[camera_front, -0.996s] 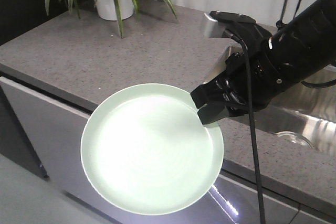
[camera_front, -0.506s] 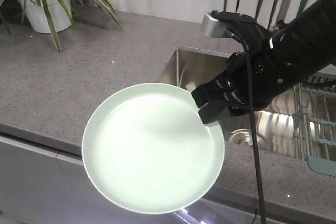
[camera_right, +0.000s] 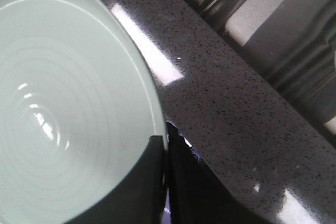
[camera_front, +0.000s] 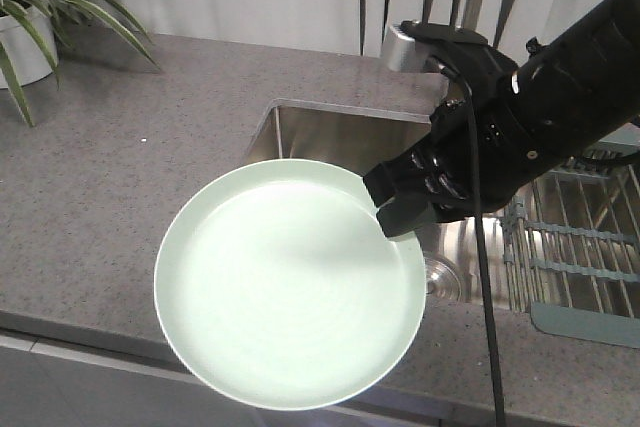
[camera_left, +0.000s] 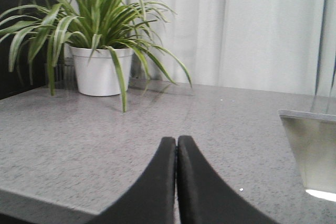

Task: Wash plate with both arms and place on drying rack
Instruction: 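Hold the plate while driving up to the sink counter, then hold the plate with the right gripper above the steel sink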

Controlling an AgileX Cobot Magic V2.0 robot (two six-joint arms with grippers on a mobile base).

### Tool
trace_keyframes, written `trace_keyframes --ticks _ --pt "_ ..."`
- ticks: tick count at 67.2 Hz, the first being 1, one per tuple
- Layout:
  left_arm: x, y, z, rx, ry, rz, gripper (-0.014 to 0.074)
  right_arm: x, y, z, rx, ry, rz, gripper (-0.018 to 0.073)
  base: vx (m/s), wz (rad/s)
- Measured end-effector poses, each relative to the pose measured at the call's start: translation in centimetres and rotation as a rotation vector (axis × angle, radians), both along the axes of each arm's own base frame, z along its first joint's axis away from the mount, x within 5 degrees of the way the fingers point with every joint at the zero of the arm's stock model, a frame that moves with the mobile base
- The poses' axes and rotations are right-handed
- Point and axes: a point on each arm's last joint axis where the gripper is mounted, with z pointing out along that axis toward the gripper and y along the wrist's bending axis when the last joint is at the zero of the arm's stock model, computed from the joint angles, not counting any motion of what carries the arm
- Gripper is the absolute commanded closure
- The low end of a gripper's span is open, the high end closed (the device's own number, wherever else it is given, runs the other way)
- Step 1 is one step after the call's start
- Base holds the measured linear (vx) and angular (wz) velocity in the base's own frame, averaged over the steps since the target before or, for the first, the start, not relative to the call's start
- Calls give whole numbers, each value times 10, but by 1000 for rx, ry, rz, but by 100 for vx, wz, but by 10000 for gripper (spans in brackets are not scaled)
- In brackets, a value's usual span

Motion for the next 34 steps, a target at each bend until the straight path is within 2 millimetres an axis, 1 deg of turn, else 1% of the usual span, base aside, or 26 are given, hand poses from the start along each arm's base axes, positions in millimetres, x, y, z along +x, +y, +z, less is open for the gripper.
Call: trace_keyframes --ticks 34 --pt "0 0 0 0 0 0 603 0 0 0 0 0 0 564 5 -18"
